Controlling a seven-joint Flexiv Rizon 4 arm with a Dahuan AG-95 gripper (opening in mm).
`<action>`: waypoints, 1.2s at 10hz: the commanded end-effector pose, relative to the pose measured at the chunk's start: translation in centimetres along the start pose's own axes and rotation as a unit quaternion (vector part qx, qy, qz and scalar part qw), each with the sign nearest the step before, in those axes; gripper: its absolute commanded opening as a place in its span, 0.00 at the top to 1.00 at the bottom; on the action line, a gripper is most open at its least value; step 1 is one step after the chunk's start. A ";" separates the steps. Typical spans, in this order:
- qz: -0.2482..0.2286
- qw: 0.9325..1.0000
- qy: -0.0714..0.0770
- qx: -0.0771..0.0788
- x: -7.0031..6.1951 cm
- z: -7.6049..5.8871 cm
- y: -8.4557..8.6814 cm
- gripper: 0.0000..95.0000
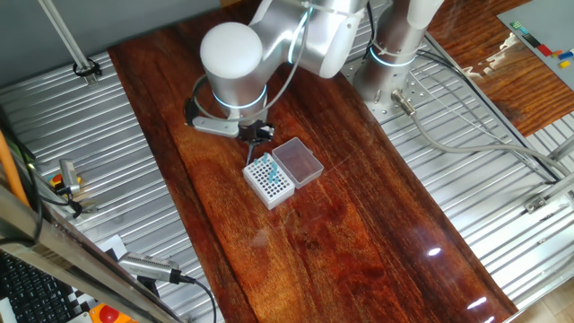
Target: Insert a medium pipette tip into the holder for medium pipette tips
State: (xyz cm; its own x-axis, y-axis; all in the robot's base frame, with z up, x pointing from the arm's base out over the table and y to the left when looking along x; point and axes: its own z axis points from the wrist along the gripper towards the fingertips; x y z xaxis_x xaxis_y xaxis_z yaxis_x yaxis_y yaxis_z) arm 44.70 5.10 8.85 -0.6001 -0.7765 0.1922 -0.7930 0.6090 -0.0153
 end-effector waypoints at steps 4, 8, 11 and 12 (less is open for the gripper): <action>-0.022 0.999 0.024 0.011 -0.2 -0.7 0.5 1.00; -0.019 0.999 0.037 0.008 -0.8 -1.1 1.1 1.00; -0.013 0.998 0.052 0.017 -1.2 -1.1 2.2 1.00; -0.017 0.998 0.058 0.021 -1.2 -1.2 2.2 1.00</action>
State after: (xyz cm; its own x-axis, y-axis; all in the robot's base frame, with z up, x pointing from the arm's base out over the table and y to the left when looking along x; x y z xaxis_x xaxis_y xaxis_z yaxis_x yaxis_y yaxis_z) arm 43.70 7.59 9.81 -0.5668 -0.7680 0.2982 -0.8122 0.5816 -0.0460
